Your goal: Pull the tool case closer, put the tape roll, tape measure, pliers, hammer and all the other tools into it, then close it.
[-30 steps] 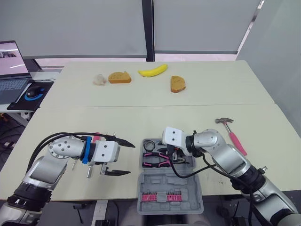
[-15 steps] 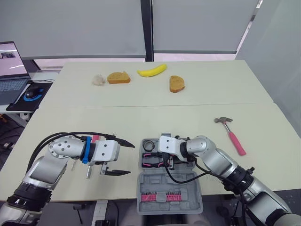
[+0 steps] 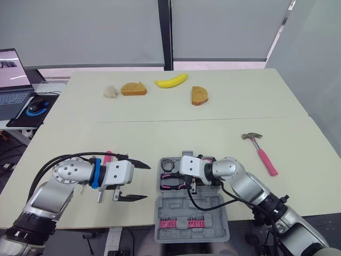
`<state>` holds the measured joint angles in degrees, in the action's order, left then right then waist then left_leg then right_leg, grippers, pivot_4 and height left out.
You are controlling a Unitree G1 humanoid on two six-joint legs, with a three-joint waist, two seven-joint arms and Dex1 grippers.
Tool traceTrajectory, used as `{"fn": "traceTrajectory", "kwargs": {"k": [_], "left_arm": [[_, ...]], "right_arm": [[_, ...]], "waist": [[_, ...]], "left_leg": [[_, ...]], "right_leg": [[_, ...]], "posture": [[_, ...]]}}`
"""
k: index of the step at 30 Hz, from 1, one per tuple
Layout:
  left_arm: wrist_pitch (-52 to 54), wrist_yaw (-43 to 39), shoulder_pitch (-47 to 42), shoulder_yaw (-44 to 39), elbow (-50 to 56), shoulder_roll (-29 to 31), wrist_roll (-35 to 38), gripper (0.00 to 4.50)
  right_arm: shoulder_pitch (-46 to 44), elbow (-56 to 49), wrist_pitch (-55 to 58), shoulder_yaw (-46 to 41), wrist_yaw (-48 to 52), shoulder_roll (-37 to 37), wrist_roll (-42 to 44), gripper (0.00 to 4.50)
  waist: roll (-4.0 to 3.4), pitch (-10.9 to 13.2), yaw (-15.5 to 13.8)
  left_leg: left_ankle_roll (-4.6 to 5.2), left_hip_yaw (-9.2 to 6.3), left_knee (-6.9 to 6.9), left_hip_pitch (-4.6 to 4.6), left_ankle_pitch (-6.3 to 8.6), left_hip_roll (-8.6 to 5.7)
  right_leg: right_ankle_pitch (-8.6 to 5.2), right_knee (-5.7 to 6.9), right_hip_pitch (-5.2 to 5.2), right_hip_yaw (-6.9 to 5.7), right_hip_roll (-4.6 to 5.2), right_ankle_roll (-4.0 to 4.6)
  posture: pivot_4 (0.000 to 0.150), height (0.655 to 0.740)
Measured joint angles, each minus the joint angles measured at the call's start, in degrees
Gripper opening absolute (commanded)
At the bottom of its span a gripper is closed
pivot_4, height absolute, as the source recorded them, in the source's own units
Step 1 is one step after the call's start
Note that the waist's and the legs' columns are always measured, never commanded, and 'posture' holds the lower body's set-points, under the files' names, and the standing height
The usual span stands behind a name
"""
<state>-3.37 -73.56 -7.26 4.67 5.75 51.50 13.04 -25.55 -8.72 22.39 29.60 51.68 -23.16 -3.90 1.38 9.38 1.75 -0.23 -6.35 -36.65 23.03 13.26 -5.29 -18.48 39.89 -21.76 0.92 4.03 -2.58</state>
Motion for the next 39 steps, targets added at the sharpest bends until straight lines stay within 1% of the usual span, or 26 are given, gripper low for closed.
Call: {"fn": "traceTrajectory", "kwargs": {"k": [2, 5, 8, 11, 14, 17, 20, 25, 30, 35, 39], "left_arm": [[0.5, 1.5, 0.7, -1.4, 0.3, 0.0, 0.3, 4.5], [0.4, 2.0, 2.6, -2.8, -1.0, 0.1, 0.4, 4.5], [-0.6, 1.8, 3.9, -3.0, -2.3, 0.1, 0.4, 3.94], [-3.8, 0.2, 6.3, -3.3, -4.4, 0.9, 0.3, 2.95], [-5.9, -0.3, 7.8, -2.6, -6.0, 0.9, -1.0, 1.99], [-7.5, -0.1, 8.7, -1.0, -7.8, 0.2, -2.6, 1.04], [-9.9, 0.7, 8.5, 1.4, -9.5, -1.6, -5.0, 0.07], [-12.3, 2.8, 5.7, 4.4, -12.3, -5.2, -8.1, 0.03], [-14.4, 5.2, 1.3, 7.5, -15.9, -9.1, -11.8, 0.03], [-15.1, 6.3, 0.2, 10.2, -16.6, -11.0, -13.4, 0.03], [-14.4, 6.8, 0.2, 11.4, -16.5, -11.8, -14.1, 0.03]], "right_arm": [[1.8, -6.0, -1.7, -5.4, 1.7, -3.5, 3.6, 0.01], [7.9, -11.1, -3.3, -12.8, 4.2, -10.7, 8.0, 0.01], [13.3, -13.7, -1.9, -18.8, 6.1, -16.7, 11.1, 0.0], [21.5, -14.4, -2.5, -26.1, 8.3, -24.5, 12.4, 0.0], [29.5, -12.4, -7.2, -28.4, 8.6, -29.3, 10.3, 0.0], [33.0, -10.2, -9.4, -27.3, 7.7, -29.5, 7.7, 0.0], [33.4, -9.4, -11.1, -24.6, 6.4, -28.1, 5.2, 0.0], [32.6, -7.1, -13.2, -21.3, 5.7, -26.9, 3.2, 0.0], [28.5, -2.2, -14.6, -18.1, 5.7, -24.9, 2.0, 0.0], [25.3, 0.4, -14.6, -15.6, 5.8, -22.9, 1.0, 0.0], [24.1, 0.6, -14.6, -14.3, 6.3, -21.9, 0.9, 0.0]], "waist": [[0.01, 0.0, -0.2], [-0.01, 0.0, -0.8], [-0.02, 0.0, -0.9], [-0.04, 0.0, -1.3], [-0.04, 0.0, -1.3], [-0.06, 0.0, -1.2], [-0.05, 0.0, -1.3], [-0.05, 0.0, -1.6], [-0.04, 0.0, -1.6], [-0.04, 0.0, -1.4], [-0.04, 0.0, -1.5]], "left_leg": [[0.0, -0.02, -0.01, -0.01, 0.0, 0.0], [0.01, -0.05, 0.0, -0.04, 0.01, -0.01], [0.02, -0.05, 0.01, -0.04, 0.02, 0.01], [0.03, -0.02, 0.09, -0.05, 0.02, 0.05], [0.03, 0.03, 0.21, -0.08, 0.02, 0.08], [0.03, 0.11, 0.23, -0.08, 0.02, 0.09], [0.03, 0.1, 0.23, -0.09, 0.02, 0.11], [0.03, 0.08, 0.21, -0.09, 0.02, 0.08], [0.02, 0.09, 0.21, -0.1, 0.02, 0.06], [0.02, 0.08, 0.22, -0.1, 0.02, 0.06], [0.02, 0.06, 0.22, -0.1, 0.02, 0.06]], "right_leg": [[0.0, -0.07, 0.09, -0.03, 0.01, 0.0], [0.0, -0.34, 0.32, -0.08, 0.02, -0.01], [0.0, -0.38, 0.35, -0.09, 0.03, -0.01], [0.0, -0.47, 0.41, -0.11, 0.03, -0.01], [0.0, -0.51, 0.57, -0.11, 0.03, -0.01], [0.0, -0.48, 0.59, -0.06, 0.03, -0.01], [0.0, -0.48, 0.59, -0.09, 0.03, -0.01], [0.01, -0.54, 0.58, -0.09, 0.03, -0.04], [0.02, -0.54, 0.65, -0.08, 0.02, -0.05], [0.02, -0.51, 0.62, -0.07, 0.02, -0.05], [0.02, -0.51, 0.62, -0.09, 0.02, -0.05]], "posture": [[0.15, 0.74], [0.15, 0.74], [0.15, 0.74], [0.15, 0.74], [0.15, 0.74], [0.15, 0.74], [0.15, 0.74], [0.15, 0.74], [0.15, 0.74], [0.15, 0.74], [0.15, 0.74]]}}
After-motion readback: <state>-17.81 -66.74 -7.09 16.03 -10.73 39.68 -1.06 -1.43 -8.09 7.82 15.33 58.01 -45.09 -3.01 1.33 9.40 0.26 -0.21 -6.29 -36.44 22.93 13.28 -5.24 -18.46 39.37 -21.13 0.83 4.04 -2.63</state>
